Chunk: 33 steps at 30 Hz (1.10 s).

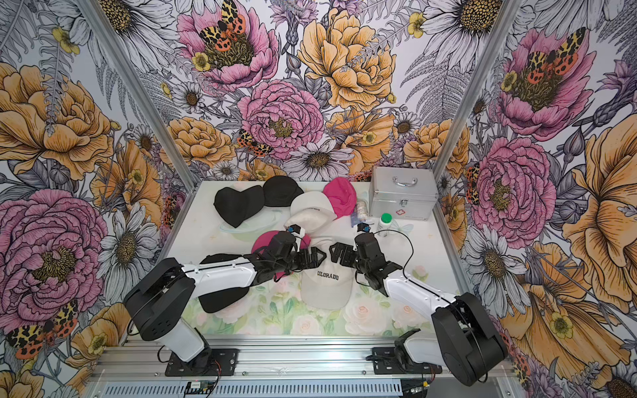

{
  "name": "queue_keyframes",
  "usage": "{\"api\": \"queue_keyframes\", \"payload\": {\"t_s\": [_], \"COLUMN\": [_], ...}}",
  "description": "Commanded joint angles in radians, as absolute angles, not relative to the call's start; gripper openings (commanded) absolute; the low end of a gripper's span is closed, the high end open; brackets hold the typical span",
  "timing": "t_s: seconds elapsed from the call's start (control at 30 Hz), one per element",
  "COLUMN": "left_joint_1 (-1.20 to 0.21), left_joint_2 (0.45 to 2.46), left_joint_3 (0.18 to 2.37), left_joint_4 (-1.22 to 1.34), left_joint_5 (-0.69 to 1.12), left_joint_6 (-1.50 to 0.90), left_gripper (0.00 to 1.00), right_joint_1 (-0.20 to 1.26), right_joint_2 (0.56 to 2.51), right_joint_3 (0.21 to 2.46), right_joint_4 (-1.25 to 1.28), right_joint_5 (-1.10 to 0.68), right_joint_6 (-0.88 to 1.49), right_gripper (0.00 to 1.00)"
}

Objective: Stack the baseball caps by color
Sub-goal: Place the baseball cap on the baseball cap, then pick up the baseball cap from the center of the board.

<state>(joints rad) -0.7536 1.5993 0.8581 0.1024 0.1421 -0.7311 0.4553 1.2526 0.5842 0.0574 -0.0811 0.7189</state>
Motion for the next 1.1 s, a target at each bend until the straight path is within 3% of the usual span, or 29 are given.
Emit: {"api": "queue_keyframes", "payload": {"t_s": [0.0,0.33,0.5,0.73,1.07], "left_joint_1": [-0.707,-0.549,-0.445,-0.445,-0.466], "left_joint_2": [1.519,1.527,1.621,1.778,1.913], "left_joint_3": [0.857,0.928,0.997,1.107,1.127], "left_joint_4": [0.116,0.051,0.031,0.047,0.172], "left_joint_5": [0.1,-0.033,0.103,0.152,0.109], "left_joint_6": [-0.734,-0.653,-0.644,-0.6,-0.807], "left_gripper": [0.99,0.99,0.99,0.93,0.91], "right_joint_1": [0.46,0.431,0.403,0.36,0.345], "right_joint_2": [1.195,1.199,1.163,0.993,0.865], "right_joint_3": [0.6,0.64,0.62,0.523,0.483], "right_joint_4": [0.048,0.007,-0.023,-0.005,-0.023], "right_joint_5": [0.077,0.288,0.309,0.336,0.32], "right_joint_6": [0.729,0.719,0.765,0.753,0.699], "right_gripper": [0.99,0.99,0.99,0.99,0.99]}}
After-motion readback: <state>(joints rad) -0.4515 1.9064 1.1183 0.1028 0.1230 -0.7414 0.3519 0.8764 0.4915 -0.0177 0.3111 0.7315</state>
